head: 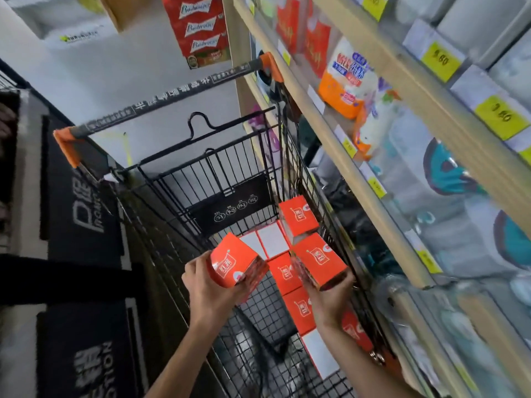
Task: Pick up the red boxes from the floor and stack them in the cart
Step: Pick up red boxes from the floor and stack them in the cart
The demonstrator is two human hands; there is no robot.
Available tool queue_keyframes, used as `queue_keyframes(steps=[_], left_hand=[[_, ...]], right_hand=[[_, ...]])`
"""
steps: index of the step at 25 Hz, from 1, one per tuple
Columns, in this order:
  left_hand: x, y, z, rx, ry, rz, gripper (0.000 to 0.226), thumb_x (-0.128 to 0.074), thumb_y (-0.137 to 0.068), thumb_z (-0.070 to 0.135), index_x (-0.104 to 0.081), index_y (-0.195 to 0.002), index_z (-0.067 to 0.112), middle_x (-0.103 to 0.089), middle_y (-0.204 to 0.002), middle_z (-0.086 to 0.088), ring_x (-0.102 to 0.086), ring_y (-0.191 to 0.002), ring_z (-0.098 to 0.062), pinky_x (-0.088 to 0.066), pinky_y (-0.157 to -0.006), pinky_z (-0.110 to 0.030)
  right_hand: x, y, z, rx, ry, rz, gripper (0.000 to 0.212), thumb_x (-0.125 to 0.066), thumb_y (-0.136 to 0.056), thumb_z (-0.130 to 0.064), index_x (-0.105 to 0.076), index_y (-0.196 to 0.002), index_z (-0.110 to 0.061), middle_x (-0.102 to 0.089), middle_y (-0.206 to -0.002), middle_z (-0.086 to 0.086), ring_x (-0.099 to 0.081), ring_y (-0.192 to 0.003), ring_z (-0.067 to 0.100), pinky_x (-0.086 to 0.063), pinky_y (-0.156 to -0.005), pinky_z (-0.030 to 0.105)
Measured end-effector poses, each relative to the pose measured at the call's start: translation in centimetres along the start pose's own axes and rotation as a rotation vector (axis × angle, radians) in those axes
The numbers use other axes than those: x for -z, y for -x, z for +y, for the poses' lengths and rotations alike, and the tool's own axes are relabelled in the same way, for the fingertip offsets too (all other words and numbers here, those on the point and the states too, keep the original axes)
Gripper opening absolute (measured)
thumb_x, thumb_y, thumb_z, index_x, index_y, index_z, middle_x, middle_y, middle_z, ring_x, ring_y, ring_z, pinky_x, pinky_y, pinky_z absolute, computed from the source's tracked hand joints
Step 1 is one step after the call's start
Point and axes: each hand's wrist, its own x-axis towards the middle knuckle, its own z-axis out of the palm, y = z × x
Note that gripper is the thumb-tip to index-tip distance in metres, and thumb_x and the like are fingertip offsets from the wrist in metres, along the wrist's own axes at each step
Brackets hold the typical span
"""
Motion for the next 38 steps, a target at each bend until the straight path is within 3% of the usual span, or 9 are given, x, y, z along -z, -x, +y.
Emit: queue_keyframes(steps=[4,6,13,16,22,26,30,34,38], left_hand=[[-0.5,-0.1,-1.4,0.006,0.002,-0.038,0.095,-0.096,-0.052,0.019,-0.046,-0.134,0.017,-0.039,-0.122,0.001,-0.033,-0.119,-0.013,-0.031,-0.080,-0.013],[-0.8,-0.2,-2.3,0.016,-0.013,-0.044,0.095,-0.096,-0.052,0.018,-0.046,-0.134,0.018,-0.039,-0.121,0.003,-0.035,-0.121,-0.015,-0.032,-0.083,-0.016],[-1.6,-0.3,-3.2,0.101,-0.041,-0.057,0.098,-0.096,-0.052,0.014,-0.044,-0.134,0.022,-0.035,-0.118,0.008,-0.038,-0.123,-0.020,-0.039,-0.093,-0.034],[-1.9,-0.9,-2.9,0.123,-0.043,-0.054,0.095,-0.096,-0.054,0.015,-0.044,-0.134,0.021,-0.036,-0.119,0.006,-0.036,-0.122,-0.018,-0.037,-0.094,-0.032],[-3.6,-3.2,0.1,0.349,0.068,0.026,0.092,-0.093,-0.061,0.014,-0.041,-0.137,0.013,-0.037,-0.117,0.000,-0.034,-0.112,-0.012,-0.040,-0.095,-0.033],[-6.5,-6.0,1.1,0.505,0.161,0.056,0.089,-0.095,-0.059,0.018,-0.044,-0.131,0.009,-0.048,-0.120,-0.007,-0.051,-0.110,-0.022,-0.049,-0.089,-0.037],[-9.6,-8.4,1.9,0.584,0.196,0.130,0.080,-0.093,-0.061,0.024,-0.046,-0.124,0.008,-0.052,-0.119,-0.008,-0.050,-0.113,-0.024,-0.044,-0.083,-0.033],[-12.6,-10.6,2.5,0.703,0.177,0.135,0.083,-0.091,-0.067,0.030,-0.042,-0.129,0.006,-0.043,-0.129,-0.013,-0.043,-0.121,-0.032,-0.044,-0.101,-0.046],[-15.9,-11.7,2.0,0.706,0.102,0.113,0.096,-0.091,-0.064,0.035,-0.034,-0.135,0.003,-0.038,-0.138,-0.017,-0.037,-0.128,-0.036,-0.039,-0.108,-0.051]], right_hand=[[-1.8,-1.8,1.2,0.019,-0.073,0.070,0.103,-0.096,-0.066,-0.016,-0.033,-0.146,-0.003,-0.054,-0.128,0.005,-0.059,-0.110,0.016,-0.040,-0.083,-0.001],[-2.9,-2.6,2.1,0.006,-0.096,0.100,0.100,-0.095,-0.067,-0.014,-0.034,-0.144,0.001,-0.054,-0.130,0.013,-0.058,-0.111,0.018,-0.038,-0.080,-0.006],[-4.4,-3.4,5.7,-0.079,0.011,0.064,0.113,-0.095,-0.064,-0.033,-0.025,-0.149,-0.008,-0.052,-0.139,0.018,-0.058,-0.117,0.026,-0.048,-0.093,0.029],[-3.8,-3.1,5.7,-0.076,0.081,0.028,0.117,-0.097,-0.060,-0.026,-0.024,-0.150,-0.007,-0.047,-0.139,0.015,-0.050,-0.121,0.023,-0.044,-0.102,0.038],[-0.6,-0.1,2.8,0.013,0.084,-0.053,0.122,-0.094,-0.067,-0.039,-0.012,-0.157,-0.043,-0.026,-0.163,-0.001,-0.038,-0.145,0.025,-0.042,-0.112,0.055],[1.1,-0.1,-0.9,0.245,0.145,-0.100,0.113,-0.088,-0.075,-0.014,-0.016,-0.158,-0.041,-0.020,-0.163,-0.018,-0.030,-0.150,0.014,-0.042,-0.112,0.048],[2.1,-1.6,-3.4,0.363,0.129,-0.164,0.091,-0.078,-0.086,-0.013,-0.026,-0.156,-0.035,-0.029,-0.159,-0.014,-0.034,-0.147,0.011,-0.048,-0.107,0.041],[2.3,-3.0,-5.1,0.462,0.123,-0.200,0.082,-0.077,-0.086,-0.006,-0.033,-0.154,-0.022,-0.036,-0.158,-0.006,-0.034,-0.148,0.011,-0.034,-0.114,0.016],[2.1,-4.1,-5.7,0.487,0.085,-0.222,0.076,-0.073,-0.088,-0.012,-0.034,-0.154,-0.015,-0.037,-0.159,-0.003,-0.035,-0.148,0.014,-0.031,-0.118,0.023]])
